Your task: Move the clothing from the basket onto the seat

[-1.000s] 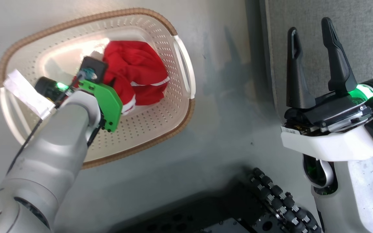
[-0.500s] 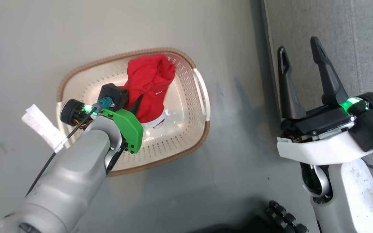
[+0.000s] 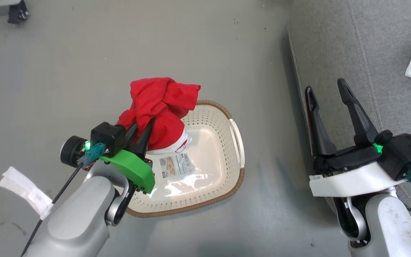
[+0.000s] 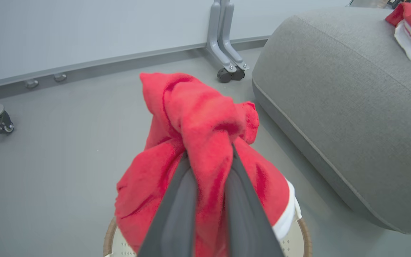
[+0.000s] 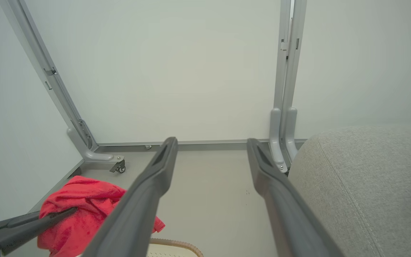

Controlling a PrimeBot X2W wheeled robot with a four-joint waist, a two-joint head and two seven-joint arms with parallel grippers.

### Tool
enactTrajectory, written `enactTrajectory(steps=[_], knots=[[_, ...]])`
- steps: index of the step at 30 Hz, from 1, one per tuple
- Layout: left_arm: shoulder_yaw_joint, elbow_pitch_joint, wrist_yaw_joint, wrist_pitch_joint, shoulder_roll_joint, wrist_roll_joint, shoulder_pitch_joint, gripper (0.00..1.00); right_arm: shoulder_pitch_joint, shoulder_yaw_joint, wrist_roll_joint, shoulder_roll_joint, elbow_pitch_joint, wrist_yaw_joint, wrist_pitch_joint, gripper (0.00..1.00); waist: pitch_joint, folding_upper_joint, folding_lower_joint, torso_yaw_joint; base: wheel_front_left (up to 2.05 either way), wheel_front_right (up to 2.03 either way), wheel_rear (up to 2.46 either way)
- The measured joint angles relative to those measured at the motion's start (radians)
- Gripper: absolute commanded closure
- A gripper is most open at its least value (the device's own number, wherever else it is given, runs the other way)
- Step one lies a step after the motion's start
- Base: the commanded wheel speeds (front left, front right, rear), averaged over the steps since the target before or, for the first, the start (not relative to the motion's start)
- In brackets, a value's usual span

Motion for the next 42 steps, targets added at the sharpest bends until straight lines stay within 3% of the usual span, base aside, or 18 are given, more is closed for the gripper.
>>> enactTrajectory(steps=[7, 19, 33, 42], knots=[[0.132, -0.189, 0.002, 0.0, 0.018, 0.056, 0.115, 1.0, 0.066, -0.017, 0.0, 0.0, -0.007, 0.0, 0.047, 0.0, -0.122, 0.0, 0.0, 0.03, 0.0, 0.0, 0.0], [0.314, -0.424, -0.045, 0.0, 0.002, 0.128, 0.28, 1.0, 0.164, -0.028, 0.013, 0.0, -0.021, 0.0, 0.106, 0.0, -0.3, 0.0, 0.0, 0.074, 0.0, 0.0, 0.0], [0.309, -0.521, -0.037, 0.0, -0.016, 0.167, 0.427, 1.0, 0.256, -0.009, 0.017, 0.0, -0.024, 0.0, 0.152, 0.0, -0.447, 0.0, 0.0, 0.083, 0.0, 0.0, 0.0], [0.29, -0.554, -0.026, 0.006, -0.014, 0.171, 0.455, 1.0, 0.28, -0.002, 0.02, 0.0, -0.024, 0.0, 0.161, 0.0, -0.475, 0.0, 0.0, 0.081, 0.0, 0.0, 0.0]])
